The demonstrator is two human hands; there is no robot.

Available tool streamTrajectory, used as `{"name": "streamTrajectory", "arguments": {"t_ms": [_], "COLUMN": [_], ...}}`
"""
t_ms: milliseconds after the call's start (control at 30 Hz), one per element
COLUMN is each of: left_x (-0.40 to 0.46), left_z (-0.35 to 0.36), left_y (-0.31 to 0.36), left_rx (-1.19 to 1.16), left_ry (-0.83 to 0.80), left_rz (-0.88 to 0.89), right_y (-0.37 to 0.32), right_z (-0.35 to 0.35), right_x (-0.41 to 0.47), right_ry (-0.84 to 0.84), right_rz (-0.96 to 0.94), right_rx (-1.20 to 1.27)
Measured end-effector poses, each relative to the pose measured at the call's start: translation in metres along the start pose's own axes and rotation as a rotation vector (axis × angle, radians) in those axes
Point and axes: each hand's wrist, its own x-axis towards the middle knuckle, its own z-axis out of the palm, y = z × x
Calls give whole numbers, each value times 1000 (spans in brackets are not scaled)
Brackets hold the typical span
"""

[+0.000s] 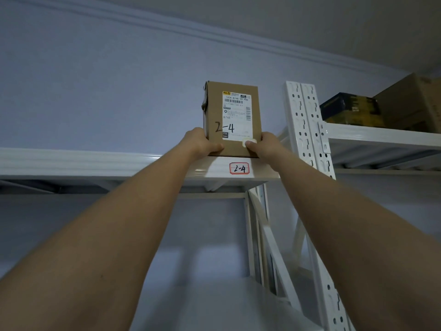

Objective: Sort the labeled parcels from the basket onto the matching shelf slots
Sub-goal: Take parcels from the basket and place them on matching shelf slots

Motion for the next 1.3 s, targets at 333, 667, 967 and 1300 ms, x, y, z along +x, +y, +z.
{"name": "streamTrajectory", "arguments": {"t_ms": [333,667,967,1300], "left_x": [-1,-10,-32,-82], "left_z": [10,7,-10,-115], "left_y": [-5,-4,-13,-69], "left_rx": [238,295,276,295], "left_ry": [58,36,108,132], "left_rz": [-33,-51,32,31], "right_y": [2,6,0,-49], "right_z": [8,8,8,39], "right_x": [-3,-12,-34,-91], "right_ry": [-7,-44,158,159], "right_rz": [30,25,13,27], "right_rx": [-236,-225,-217,-344]}}
